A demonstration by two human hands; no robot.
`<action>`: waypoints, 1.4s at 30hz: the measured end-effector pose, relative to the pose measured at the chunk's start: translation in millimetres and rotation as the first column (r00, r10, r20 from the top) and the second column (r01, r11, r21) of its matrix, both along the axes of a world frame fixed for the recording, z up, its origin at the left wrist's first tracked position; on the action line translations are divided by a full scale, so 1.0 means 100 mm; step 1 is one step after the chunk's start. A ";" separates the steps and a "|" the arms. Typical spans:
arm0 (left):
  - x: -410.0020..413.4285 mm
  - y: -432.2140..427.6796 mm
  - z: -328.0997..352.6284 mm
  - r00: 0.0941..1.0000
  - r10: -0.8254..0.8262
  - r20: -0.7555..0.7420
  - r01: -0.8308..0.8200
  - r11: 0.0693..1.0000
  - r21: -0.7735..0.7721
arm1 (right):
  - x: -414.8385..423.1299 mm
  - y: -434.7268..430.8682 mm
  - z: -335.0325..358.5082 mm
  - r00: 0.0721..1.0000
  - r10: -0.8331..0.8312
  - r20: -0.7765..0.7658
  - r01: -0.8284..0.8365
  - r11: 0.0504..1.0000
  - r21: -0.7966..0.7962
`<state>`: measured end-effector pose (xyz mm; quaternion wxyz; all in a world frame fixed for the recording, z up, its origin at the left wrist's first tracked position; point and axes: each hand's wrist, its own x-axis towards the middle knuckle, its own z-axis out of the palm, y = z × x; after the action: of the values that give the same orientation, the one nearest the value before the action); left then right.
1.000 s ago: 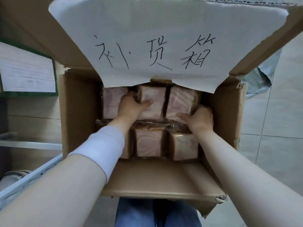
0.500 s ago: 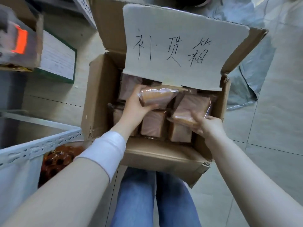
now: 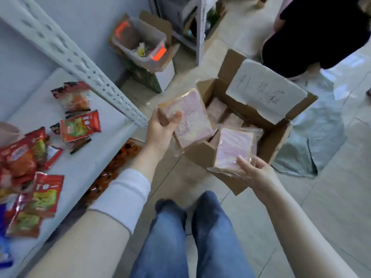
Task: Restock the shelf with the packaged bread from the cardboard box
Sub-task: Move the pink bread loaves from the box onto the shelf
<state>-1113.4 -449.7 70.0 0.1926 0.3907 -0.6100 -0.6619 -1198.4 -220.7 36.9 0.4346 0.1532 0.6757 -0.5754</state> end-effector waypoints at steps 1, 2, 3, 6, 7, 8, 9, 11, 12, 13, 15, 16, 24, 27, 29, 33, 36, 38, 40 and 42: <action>0.27 -0.10 0.22 0.998 0.055 -0.026 -0.055 0.998 0.000 | 0.15 -0.12 0.21 0.997 0.061 -0.042 -0.062 0.998 -0.024; 0.55 -0.19 0.44 0.992 0.110 -0.060 -0.110 0.994 0.002 | 0.31 -0.26 0.40 0.986 0.130 -0.103 -0.134 0.990 -0.038; 0.83 -0.28 0.68 0.981 0.166 -0.097 -0.167 0.986 0.000 | 0.48 -0.40 0.60 0.962 0.213 -0.172 -0.222 0.975 -0.032; 1.75 -0.59 1.39 0.911 0.351 -0.215 -0.378 0.920 -0.103 | 1.04 -0.88 1.15 0.850 0.423 -0.313 -0.448 0.894 -0.007; 2.10 -0.70 1.61 0.890 0.391 -0.234 -0.430 0.890 -0.149 | 1.26 -1.05 1.32 0.813 0.471 -0.342 -0.504 0.863 -0.010; 2.47 -0.80 1.80 0.872 0.421 -0.249 -0.468 0.865 -0.179 | 1.49 -1.22 1.49 0.780 0.508 -0.365 -0.556 0.831 -0.031; 2.83 -0.89 1.97 0.856 0.443 -0.265 -0.497 0.847 -0.189 | 1.72 -1.40 1.63 0.752 0.538 -0.380 -0.602 0.796 -0.065; 3.51 -1.06 2.28 0.827 0.481 -0.290 -0.542 0.819 -0.188 | 2.20 -1.73 1.93 0.700 0.574 -0.425 -0.674 0.728 -0.126; 3.84 -1.13 2.42 0.814 0.502 -0.293 -0.566 0.799 -0.202 | 2.44 -1.89 2.08 0.679 0.586 -0.443 -0.702 0.695 -0.155; 4.16 -1.21 2.56 0.805 0.518 -0.289 -0.584 0.778 -0.231 | 2.68 -2.05 2.22 0.665 0.598 -0.447 -0.725 0.661 -0.194; 4.75 -1.37 2.77 0.792 0.548 -0.270 -0.609 0.745 -0.273 | 3.11 -2.37 2.47 0.618 0.639 -0.458 -0.779 0.576 -0.248; 5.02 -1.45 2.83 0.780 0.566 -0.266 -0.624 0.728 -0.284 | 3.30 -2.52 2.57 0.584 0.655 -0.479 -0.806 0.539 -0.246; 6.28 -2.46 2.82 0.637 0.725 -0.262 -0.771 0.608 -0.190 | 4.42 -3.97 2.90 0.414 0.671 -0.615 -0.906 0.370 -0.207; 6.51 -3.02 2.76 0.593 0.770 -0.237 -0.804 0.551 -0.224 | 4.81 -4.66 2.85 0.370 0.629 -0.684 -0.917 0.365 -0.160; 6.66 -3.39 2.71 0.562 0.793 -0.236 -0.823 0.511 -0.246 | 5.08 -5.16 2.80 0.361 0.599 -0.715 -0.915 0.374 -0.149; 6.97 -4.08 2.66 0.500 0.839 -0.214 -0.853 0.434 -0.289 | 5.64 -6.00 2.71 0.386 0.529 -0.755 -0.900 0.397 -0.182; 7.18 -4.52 2.65 0.444 0.868 -0.222 -0.877 0.370 -0.307 | 5.96 -6.46 2.68 0.369 0.465 -0.804 -0.893 0.416 -0.169; 7.30 -4.81 2.62 0.438 0.872 -0.219 -0.874 0.357 -0.330 | 6.12 -6.73 2.65 0.391 0.423 -0.818 -0.876 0.444 -0.189; 7.40 -5.11 2.58 0.445 0.871 -0.209 -0.867 0.361 -0.343 | 6.26 -7.04 2.64 0.367 0.363 -0.856 -0.857 0.489 -0.161; 7.43 -5.40 2.54 0.468 0.853 -0.231 -0.864 0.386 -0.324 | 6.33 -7.34 2.63 0.336 0.326 -0.884 -0.832 0.542 -0.117</action>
<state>-370.4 -989.7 323.6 0.5887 0.5920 -0.4381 -0.3333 -565.6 -954.6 299.6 0.3016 -0.5157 0.5945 -0.5382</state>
